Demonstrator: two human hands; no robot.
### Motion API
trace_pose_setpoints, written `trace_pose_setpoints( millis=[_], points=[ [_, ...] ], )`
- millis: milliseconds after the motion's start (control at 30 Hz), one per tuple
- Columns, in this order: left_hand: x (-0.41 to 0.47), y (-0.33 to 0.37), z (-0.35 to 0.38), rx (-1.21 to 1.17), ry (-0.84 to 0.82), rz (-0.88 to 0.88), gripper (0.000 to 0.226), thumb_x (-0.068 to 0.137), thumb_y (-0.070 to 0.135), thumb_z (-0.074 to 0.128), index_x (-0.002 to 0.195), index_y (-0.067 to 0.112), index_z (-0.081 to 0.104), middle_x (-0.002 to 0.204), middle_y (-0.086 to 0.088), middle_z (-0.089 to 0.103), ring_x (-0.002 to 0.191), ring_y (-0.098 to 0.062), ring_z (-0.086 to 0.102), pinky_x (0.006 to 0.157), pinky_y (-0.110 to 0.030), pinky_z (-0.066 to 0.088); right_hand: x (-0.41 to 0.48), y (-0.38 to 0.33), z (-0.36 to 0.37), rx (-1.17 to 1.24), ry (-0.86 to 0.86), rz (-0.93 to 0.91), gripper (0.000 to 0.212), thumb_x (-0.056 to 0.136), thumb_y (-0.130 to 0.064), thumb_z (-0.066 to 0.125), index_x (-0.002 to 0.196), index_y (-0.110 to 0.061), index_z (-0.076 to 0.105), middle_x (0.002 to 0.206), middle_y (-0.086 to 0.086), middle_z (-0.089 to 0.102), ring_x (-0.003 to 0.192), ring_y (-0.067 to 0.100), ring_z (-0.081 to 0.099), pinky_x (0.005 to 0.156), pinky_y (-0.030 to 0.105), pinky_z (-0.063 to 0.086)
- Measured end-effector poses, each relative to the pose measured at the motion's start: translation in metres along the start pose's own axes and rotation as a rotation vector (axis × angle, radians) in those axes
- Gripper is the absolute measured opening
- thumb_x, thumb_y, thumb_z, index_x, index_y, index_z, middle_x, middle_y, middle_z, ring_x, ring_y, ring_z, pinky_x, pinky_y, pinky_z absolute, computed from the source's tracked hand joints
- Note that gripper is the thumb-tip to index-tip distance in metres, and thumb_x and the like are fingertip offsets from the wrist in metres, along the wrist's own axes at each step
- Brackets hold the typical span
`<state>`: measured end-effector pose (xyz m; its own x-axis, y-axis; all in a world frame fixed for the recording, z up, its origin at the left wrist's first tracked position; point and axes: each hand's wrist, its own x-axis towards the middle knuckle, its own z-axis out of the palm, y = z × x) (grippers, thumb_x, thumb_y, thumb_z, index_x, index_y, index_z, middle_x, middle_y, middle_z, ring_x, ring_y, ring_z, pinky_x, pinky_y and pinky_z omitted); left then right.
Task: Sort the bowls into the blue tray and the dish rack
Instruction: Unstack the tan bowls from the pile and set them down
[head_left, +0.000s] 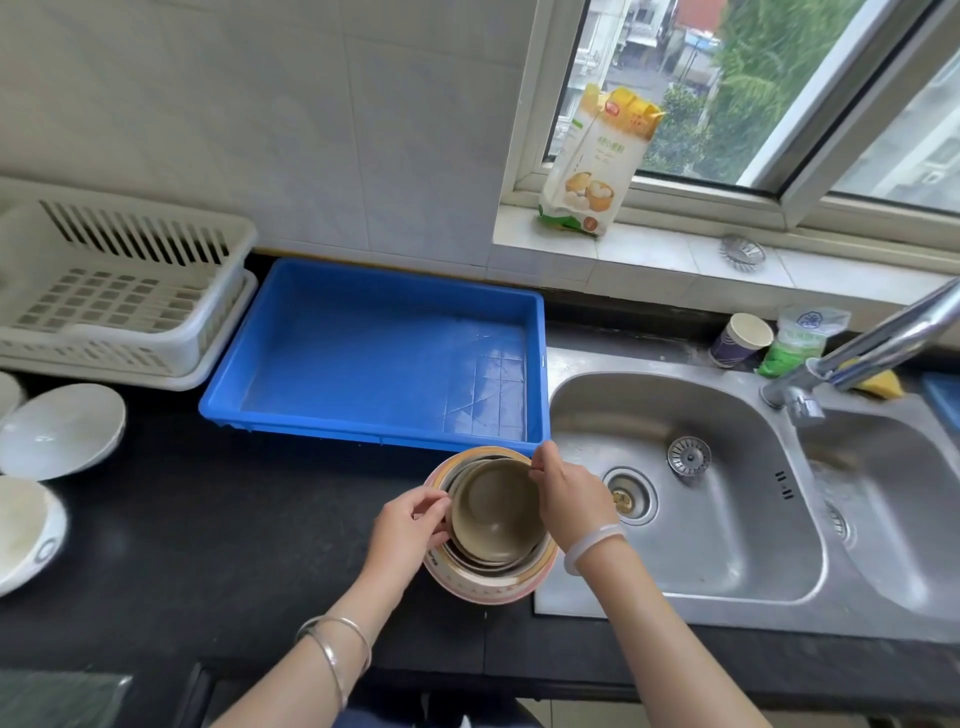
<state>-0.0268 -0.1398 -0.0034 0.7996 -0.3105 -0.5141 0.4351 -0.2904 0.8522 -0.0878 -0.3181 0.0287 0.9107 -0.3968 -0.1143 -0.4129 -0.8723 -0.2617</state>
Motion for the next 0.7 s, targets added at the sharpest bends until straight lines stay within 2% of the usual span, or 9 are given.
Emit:
trace_pose_setpoints(
  millis=[167,233,267,400,567,700],
  points=[
    [0.001,0.005,0.004,0.279,0.054,0.083,0.007,0.086,0.015,0.063,0.088,0.021,0.065,0.09,0.003,0.067,0.083,-0.011,0.065,0.072,-0.03,0.059,-0.003,0.009,-0.005,0.156,-0.001,0.01,0.01,0.096,-0.019,0.042,0.096,-0.01,0.046,0.082,0.019,0.066,0.071,0.037,0.056,0.056,0.033,0.03],
    [0.001,0.007,0.005,0.349,0.069,0.111,0.006,0.087,0.016,0.061,0.083,0.021,0.063,0.085,0.004,0.067,0.08,-0.011,0.065,0.071,-0.032,0.059,-0.006,0.012,-0.008,0.288,0.003,0.023,0.005,0.092,-0.015,0.049,0.09,-0.012,0.047,0.08,0.017,0.067,0.066,0.036,0.057,0.056,0.035,0.037],
    [0.001,0.008,0.006,0.356,0.066,0.113,0.008,0.087,0.016,0.06,0.081,0.02,0.061,0.084,0.003,0.067,0.078,-0.012,0.065,0.069,-0.031,0.059,-0.007,0.012,-0.01,0.351,-0.004,0.048,0.009,0.09,-0.013,0.052,0.085,-0.015,0.045,0.08,0.015,0.067,0.063,0.033,0.057,0.059,0.035,0.043],
    [0.002,0.013,0.002,0.241,0.047,0.067,0.009,0.088,0.01,0.058,0.079,0.013,0.058,0.085,-0.005,0.069,0.078,-0.016,0.068,0.064,-0.027,0.059,-0.007,0.014,-0.019,0.519,-0.009,0.173,0.028,0.083,-0.009,0.059,0.07,-0.026,0.042,0.081,0.009,0.067,0.058,0.018,0.055,0.06,0.034,0.051],
    [0.004,0.022,-0.02,0.069,0.076,0.05,0.008,0.088,0.007,0.058,0.08,0.011,0.059,0.084,-0.009,0.069,0.081,-0.018,0.069,0.064,-0.027,0.059,0.003,0.003,-0.027,0.674,0.025,0.215,0.024,0.083,-0.009,0.06,0.068,-0.023,0.046,0.074,0.006,0.065,0.049,0.003,0.054,0.043,0.013,0.041],
    [0.006,0.029,-0.043,-0.03,0.133,0.028,0.007,0.088,0.005,0.057,0.082,0.009,0.059,0.083,-0.01,0.069,0.079,-0.017,0.069,0.06,-0.022,0.057,0.016,-0.018,-0.03,0.785,0.036,0.214,0.022,0.082,-0.006,0.06,0.069,-0.02,0.049,0.067,0.003,0.062,0.037,0.001,0.049,0.039,0.013,0.039]
  ],
)
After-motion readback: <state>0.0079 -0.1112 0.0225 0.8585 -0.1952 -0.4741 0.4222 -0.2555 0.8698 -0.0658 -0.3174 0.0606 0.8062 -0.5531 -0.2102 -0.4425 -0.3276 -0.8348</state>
